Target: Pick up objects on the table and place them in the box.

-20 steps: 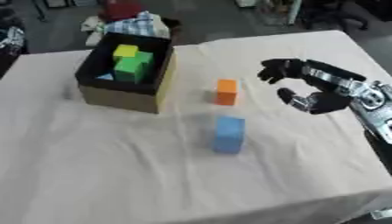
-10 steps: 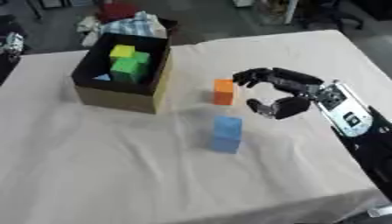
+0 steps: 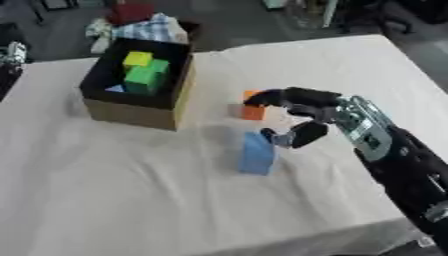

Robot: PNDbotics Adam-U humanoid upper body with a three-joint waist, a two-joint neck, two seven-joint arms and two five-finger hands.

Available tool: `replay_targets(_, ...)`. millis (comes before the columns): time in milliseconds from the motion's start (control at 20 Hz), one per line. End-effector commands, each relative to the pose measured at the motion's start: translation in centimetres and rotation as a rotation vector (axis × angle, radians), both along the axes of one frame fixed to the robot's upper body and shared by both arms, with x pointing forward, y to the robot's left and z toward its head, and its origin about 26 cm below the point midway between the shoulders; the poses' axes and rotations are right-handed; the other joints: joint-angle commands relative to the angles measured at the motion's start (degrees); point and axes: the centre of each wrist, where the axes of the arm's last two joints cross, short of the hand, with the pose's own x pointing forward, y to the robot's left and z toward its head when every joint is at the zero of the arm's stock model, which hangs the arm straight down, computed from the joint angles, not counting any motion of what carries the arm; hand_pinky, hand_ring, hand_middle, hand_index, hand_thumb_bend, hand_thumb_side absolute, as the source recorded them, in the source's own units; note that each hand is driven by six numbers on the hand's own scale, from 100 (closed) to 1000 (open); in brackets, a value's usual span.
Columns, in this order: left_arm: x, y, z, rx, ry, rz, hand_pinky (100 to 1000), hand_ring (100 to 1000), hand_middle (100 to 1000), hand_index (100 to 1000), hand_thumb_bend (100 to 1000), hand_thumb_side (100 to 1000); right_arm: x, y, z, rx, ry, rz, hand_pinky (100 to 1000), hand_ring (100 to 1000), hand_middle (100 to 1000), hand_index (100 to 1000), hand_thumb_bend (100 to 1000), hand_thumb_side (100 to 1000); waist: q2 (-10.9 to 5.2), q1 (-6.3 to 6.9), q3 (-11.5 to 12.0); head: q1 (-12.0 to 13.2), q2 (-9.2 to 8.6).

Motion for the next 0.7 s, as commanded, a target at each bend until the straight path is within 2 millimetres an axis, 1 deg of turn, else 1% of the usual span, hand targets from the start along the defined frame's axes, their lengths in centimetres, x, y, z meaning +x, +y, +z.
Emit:
replay_targets(50,-0.1,0.2,0.8,0.022,-0.014,-0.003,863,629,631,879,127,751,-0.3,0.9,1.4,-0.267,-0.074,0.271,829,878,925,1000,100,721,-0.61,-0.86,0.04,-0.21,0.27)
replay_targets(200,-0.1,0.3,0.5,0.024,-0.003,-0.005,863,629,631,880,127,754,-0.6,1.4,1.3,-0.316,-0.098,0.278,824,868,928,1000,100,742,-0.62,-0.94,0.0,-0.26,0.27)
replay_targets(400,-0.1,0.2,0.4,0.025,0.003,-0.009,863,628,631,881,126,758,-0.7,1.5,1.0,-0.373,-0.121,0.266,815,855,919,1000,104,764,-0.63,-0.94,0.04,-0.27,0.27)
replay_targets(600,-0.1,0.3,0.2,0.026,0.009,-0.008,863,628,631,881,125,761,-0.7,1.4,0.6,-0.429,-0.142,0.245,809,849,913,1000,143,770,-0.63,-1.01,0.09,-0.3,0.27)
replay_targets(700,-0.1,0.3,0.2,0.024,0.012,-0.007,863,627,630,881,124,763,-0.6,1.3,0.3,-0.45,-0.151,0.236,808,845,910,1000,154,751,-0.6,-1.05,0.13,-0.32,0.27)
